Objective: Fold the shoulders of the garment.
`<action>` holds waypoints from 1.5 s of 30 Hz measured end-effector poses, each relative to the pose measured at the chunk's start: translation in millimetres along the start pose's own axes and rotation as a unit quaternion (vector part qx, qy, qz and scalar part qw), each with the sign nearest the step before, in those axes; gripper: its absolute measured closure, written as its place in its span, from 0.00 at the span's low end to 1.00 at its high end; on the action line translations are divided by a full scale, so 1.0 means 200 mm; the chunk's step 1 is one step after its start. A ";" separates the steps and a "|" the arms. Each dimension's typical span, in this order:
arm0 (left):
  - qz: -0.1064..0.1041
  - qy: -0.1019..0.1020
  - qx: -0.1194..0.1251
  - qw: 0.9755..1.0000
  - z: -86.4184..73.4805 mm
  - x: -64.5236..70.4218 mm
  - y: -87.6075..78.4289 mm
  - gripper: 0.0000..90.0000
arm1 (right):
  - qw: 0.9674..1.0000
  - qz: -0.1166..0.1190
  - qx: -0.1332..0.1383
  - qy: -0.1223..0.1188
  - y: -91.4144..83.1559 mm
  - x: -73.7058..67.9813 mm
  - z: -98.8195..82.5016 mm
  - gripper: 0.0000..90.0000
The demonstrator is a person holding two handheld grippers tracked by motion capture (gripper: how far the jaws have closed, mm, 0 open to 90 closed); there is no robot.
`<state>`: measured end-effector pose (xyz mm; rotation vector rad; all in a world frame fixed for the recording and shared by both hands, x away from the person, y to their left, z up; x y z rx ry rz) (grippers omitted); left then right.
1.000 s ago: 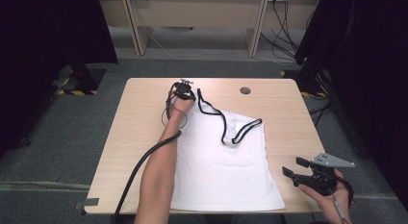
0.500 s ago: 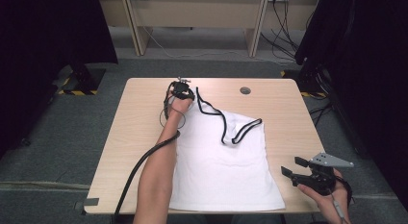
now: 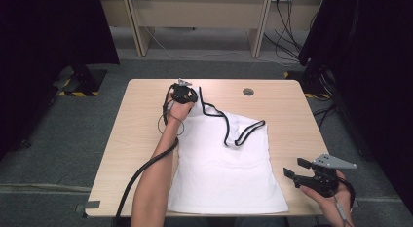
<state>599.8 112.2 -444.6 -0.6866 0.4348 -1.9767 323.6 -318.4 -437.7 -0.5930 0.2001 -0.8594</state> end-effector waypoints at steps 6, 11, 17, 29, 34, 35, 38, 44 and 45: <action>-0.006 -0.001 0.015 1.000 -0.03 0.01 -0.04 0.96 | 1.000 0.000 0.000 -0.001 0.00 0.00 0.00 0.32; -0.007 0.008 0.029 1.000 -0.06 0.03 -0.08 0.96 | 1.000 0.000 0.001 -0.001 0.00 -0.01 0.01 0.32; 0.002 0.045 0.037 0.998 -0.10 0.07 -0.13 0.96 | 1.000 0.001 0.000 -0.003 0.01 -0.02 0.02 0.32; 0.000 0.079 0.047 0.996 -0.18 0.14 -0.18 0.96 | 1.000 0.002 0.000 -0.006 0.02 -0.02 0.04 0.32; 0.000 0.096 0.044 0.994 -0.21 0.17 -0.19 0.96 | 1.000 0.006 -0.001 -0.009 0.03 -0.04 0.05 0.32; -0.002 0.097 0.044 0.994 -0.22 0.17 -0.19 0.95 | 1.000 0.006 -0.001 -0.009 0.03 -0.04 0.05 0.32; -0.008 0.099 0.045 0.994 -0.24 0.17 -0.20 0.95 | 1.000 0.008 0.001 -0.010 0.03 -0.04 0.04 0.32; -0.013 0.098 0.043 0.994 -0.27 0.17 -0.20 0.95 | 1.000 0.009 -0.001 -0.009 0.04 -0.04 0.04 0.32; -0.014 0.099 0.043 0.994 -0.27 0.18 -0.20 0.95 | 1.000 0.009 0.000 -0.009 0.04 -0.04 0.04 0.32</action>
Point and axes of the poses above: each handheld gripper's, and its own axes: y roughly forward along the jaws, z roughly out of its top, x roughly to its right, the point moved 1 cm from there along y, roughly forward along the jaws, and after that the axes turned 12 degrees about -y, right-handed, at the moved point
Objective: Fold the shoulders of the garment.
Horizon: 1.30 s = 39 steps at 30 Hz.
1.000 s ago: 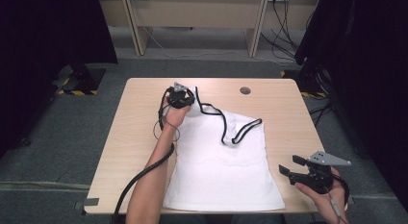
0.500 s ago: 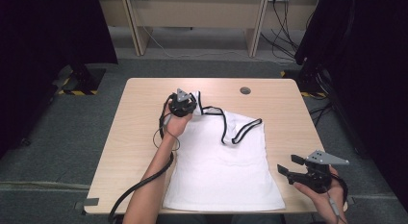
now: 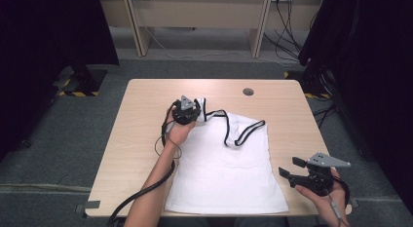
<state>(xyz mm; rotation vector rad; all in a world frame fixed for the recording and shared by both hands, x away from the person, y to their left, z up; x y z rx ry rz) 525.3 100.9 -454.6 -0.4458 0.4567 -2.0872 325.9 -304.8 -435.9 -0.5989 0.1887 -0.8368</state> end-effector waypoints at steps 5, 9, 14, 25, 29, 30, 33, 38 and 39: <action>-0.007 0.007 0.002 1.000 -0.02 0.02 -0.01 0.95 | 1.000 0.001 -0.002 -0.001 0.01 0.00 0.01 0.32; -0.010 0.017 -0.008 1.000 -0.04 0.03 -0.02 0.94 | 1.000 0.003 -0.001 -0.004 0.01 -0.01 0.01 0.32; -0.017 0.025 -0.016 0.999 -0.08 0.03 -0.03 0.91 | 1.000 0.004 -0.002 -0.003 0.02 -0.01 0.01 0.32; -0.052 0.050 -0.027 0.997 -0.16 0.10 -0.13 0.76 | 1.000 0.007 -0.002 -0.006 0.03 -0.02 0.02 0.32; -0.063 0.070 -0.032 0.995 -0.15 0.13 -0.18 0.69 | 1.000 0.008 -0.003 -0.007 0.04 -0.02 0.03 0.32; -0.062 0.074 -0.030 0.995 -0.13 0.13 -0.19 0.68 | 1.000 0.008 -0.004 -0.008 0.04 -0.02 0.03 0.32; -0.063 0.074 -0.027 0.995 -0.08 0.14 -0.18 0.66 | 1.000 0.009 -0.003 -0.010 0.04 -0.02 0.04 0.32; -0.068 0.071 -0.049 0.994 0.01 0.15 -0.07 0.61 | 1.000 0.012 -0.005 -0.009 0.05 -0.03 0.03 0.32; -0.066 0.071 -0.053 0.994 0.02 0.15 -0.04 0.60 | 1.000 0.012 -0.006 -0.010 0.05 -0.03 0.03 0.32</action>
Point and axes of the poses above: each handheld gripper's, and its own axes: y roughly forward along the jaws, z roughly out of its top, x roughly to its right, the point moved 1 cm from there along y, roughly forward along the jaws, and after that the axes turned 12 degrees about -y, right-handed, at the moved point
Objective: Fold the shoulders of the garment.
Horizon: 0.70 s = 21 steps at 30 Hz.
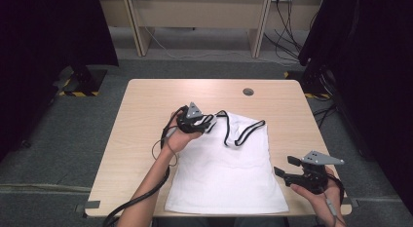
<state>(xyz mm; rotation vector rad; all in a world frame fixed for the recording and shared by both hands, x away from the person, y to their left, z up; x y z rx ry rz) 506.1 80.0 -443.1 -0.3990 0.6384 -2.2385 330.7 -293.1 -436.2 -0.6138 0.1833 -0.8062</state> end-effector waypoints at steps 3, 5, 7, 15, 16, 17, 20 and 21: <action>0.000 -0.002 -0.016 1.000 0.02 -0.01 0.05 0.59 | 1.000 -0.001 0.000 0.001 -0.01 0.01 -0.01 0.32; 0.002 -0.001 -0.020 1.000 0.04 -0.01 0.08 0.58 | 1.000 -0.001 0.000 0.003 -0.01 0.01 -0.01 0.32; 0.004 0.002 -0.026 1.000 0.05 0.00 0.10 0.57 | 1.000 -0.002 -0.001 0.004 -0.01 0.02 -0.02 0.32; -0.002 -0.009 -0.049 0.999 0.11 -0.02 0.18 0.47 | 1.000 0.000 -0.002 0.004 -0.01 0.01 -0.03 0.32; -0.001 -0.008 -0.052 0.999 0.11 -0.02 0.19 0.49 | 1.000 0.001 -0.002 0.005 -0.01 0.01 -0.03 0.32; -0.003 -0.005 -0.055 0.998 0.11 -0.02 0.19 0.51 | 1.000 0.001 -0.003 0.005 -0.01 0.01 -0.03 0.32; -0.005 0.001 -0.062 0.998 0.10 -0.02 0.19 0.62 | 1.000 0.002 -0.004 0.004 -0.01 0.01 -0.04 0.32; -0.005 0.001 -0.064 0.998 0.10 -0.02 0.19 0.66 | 1.000 0.001 -0.005 0.004 -0.01 0.01 -0.04 0.32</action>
Point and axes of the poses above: each handheld gripper's, and its own axes: y roughly forward along the jaws, z roughly out of its top, x roughly to its right, the point moved 1 cm from there along y, roughly forward along the jaws, and after that the axes turned 12 degrees about -y, right-handed, at the moved point
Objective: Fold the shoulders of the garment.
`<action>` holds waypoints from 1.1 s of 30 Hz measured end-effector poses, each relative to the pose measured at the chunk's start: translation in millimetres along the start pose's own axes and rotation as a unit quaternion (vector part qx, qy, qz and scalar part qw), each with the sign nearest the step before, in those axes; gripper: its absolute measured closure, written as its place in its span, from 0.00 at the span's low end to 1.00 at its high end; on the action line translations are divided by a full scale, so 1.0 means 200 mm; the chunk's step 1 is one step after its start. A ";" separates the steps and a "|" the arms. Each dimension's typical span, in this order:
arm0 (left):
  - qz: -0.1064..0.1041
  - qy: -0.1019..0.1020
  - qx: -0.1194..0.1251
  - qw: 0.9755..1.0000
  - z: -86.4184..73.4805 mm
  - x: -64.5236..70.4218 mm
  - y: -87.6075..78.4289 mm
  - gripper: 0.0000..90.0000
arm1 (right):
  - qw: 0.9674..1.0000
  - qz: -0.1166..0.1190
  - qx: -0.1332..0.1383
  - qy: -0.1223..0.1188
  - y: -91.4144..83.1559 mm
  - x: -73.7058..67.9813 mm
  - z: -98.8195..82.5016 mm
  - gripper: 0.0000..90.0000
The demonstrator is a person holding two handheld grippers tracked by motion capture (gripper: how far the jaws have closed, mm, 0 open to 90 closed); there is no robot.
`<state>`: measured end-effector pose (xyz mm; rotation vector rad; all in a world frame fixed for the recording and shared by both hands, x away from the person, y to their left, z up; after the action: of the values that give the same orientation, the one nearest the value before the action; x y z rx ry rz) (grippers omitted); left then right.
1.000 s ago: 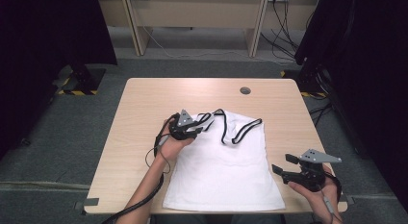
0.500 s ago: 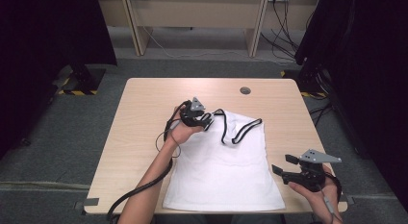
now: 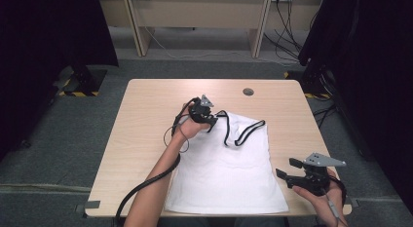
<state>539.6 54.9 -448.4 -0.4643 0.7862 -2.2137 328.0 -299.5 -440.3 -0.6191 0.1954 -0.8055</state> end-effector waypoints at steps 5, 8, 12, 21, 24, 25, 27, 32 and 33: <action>0.003 -0.013 0.022 1.000 -0.02 0.02 -0.03 0.84 | 1.000 -0.001 0.002 0.001 0.00 0.00 0.00 0.32; 0.003 -0.006 0.024 1.000 -0.04 0.04 -0.04 0.94 | 1.000 0.001 0.003 0.001 0.01 -0.01 0.00 0.32; -0.008 -0.008 0.039 0.999 -0.05 0.06 -0.07 0.95 | 1.000 0.001 0.002 0.001 0.01 -0.01 0.01 0.32; -0.021 -0.003 0.049 0.999 -0.10 0.08 -0.12 0.95 | 1.000 -0.002 0.003 0.000 -0.01 -0.01 0.02 0.32; -0.021 0.005 0.053 0.998 -0.13 0.10 -0.14 0.95 | 1.000 -0.003 0.003 0.000 -0.01 0.00 0.02 0.32; -0.023 0.009 0.058 0.998 -0.16 0.12 -0.16 0.95 | 1.000 -0.002 0.001 -0.001 0.00 0.00 0.02 0.32; -0.023 0.009 0.058 0.998 -0.16 0.12 -0.16 0.92 | 1.000 -0.001 0.001 -0.002 0.00 0.00 0.02 0.32; -0.034 0.023 0.046 0.998 -0.26 0.17 -0.19 0.83 | 1.000 0.002 0.000 -0.009 0.01 -0.02 0.04 0.32; -0.034 0.023 0.046 0.998 -0.26 0.17 -0.19 0.83 | 1.000 0.002 0.000 -0.009 0.01 -0.02 0.04 0.32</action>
<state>469.3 72.4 -459.7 -0.3997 0.6978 -2.3200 331.0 -291.8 -434.9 -0.6243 0.1808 -0.7954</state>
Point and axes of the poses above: each handheld gripper's, and its own axes: y roughly forward along the jaws, z roughly out of its top, x roughly to its right, the point moved 1 cm from there along y, roughly forward along the jaws, and after that the axes turned 12 degrees about -y, right-handed, at the moved point
